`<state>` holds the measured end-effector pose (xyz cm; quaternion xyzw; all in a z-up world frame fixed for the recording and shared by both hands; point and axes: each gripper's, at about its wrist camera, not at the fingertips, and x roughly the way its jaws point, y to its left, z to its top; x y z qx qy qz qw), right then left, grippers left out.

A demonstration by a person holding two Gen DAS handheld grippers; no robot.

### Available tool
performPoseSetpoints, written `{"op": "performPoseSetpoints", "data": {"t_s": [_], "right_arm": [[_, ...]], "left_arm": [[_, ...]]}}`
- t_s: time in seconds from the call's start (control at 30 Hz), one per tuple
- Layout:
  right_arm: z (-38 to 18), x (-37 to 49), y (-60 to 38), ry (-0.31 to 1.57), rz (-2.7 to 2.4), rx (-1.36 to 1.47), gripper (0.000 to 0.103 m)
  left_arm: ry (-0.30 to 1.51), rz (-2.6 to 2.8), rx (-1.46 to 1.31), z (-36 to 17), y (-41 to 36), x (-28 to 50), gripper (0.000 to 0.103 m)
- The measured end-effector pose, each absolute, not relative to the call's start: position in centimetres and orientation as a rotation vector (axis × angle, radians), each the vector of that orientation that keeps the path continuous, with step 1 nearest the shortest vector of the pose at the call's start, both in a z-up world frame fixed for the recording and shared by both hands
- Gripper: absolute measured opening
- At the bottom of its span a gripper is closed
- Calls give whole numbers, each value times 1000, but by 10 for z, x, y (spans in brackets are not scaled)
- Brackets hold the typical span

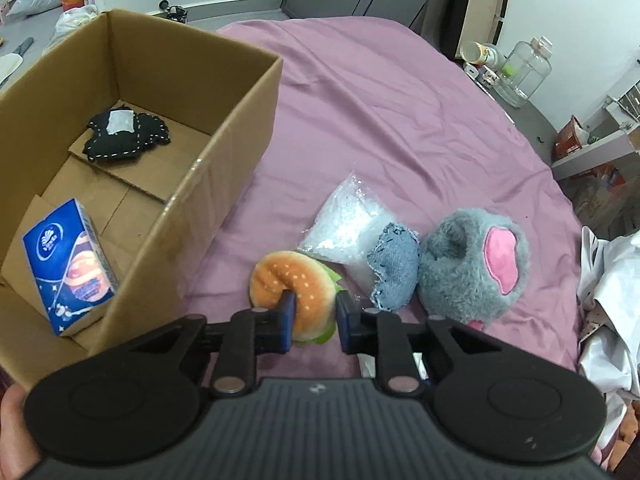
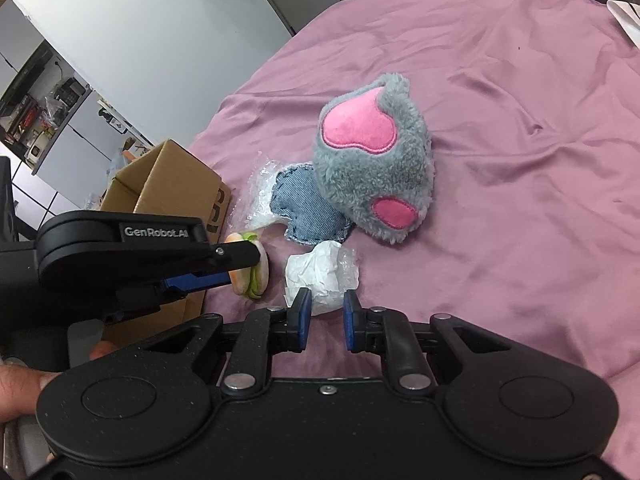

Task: Organize soft objects
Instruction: 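Carry the burger plush with the left tool while the right tool carries the tissue ball to the box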

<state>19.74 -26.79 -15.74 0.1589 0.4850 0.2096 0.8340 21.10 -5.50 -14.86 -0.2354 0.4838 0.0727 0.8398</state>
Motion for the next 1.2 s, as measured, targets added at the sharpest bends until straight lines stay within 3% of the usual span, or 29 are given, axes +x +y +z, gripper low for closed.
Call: {"op": "performPoseSetpoints", "data": {"t_s": [0.27,1.2], "right_arm": [[-145,192,-265,1004,448,320,17],[-111,184,-258,867,444,292,16]], "left_arm": [[1016,123,-502,-140,-53,203,3],[929,-4,-451,-84,-43,180,2]]}}
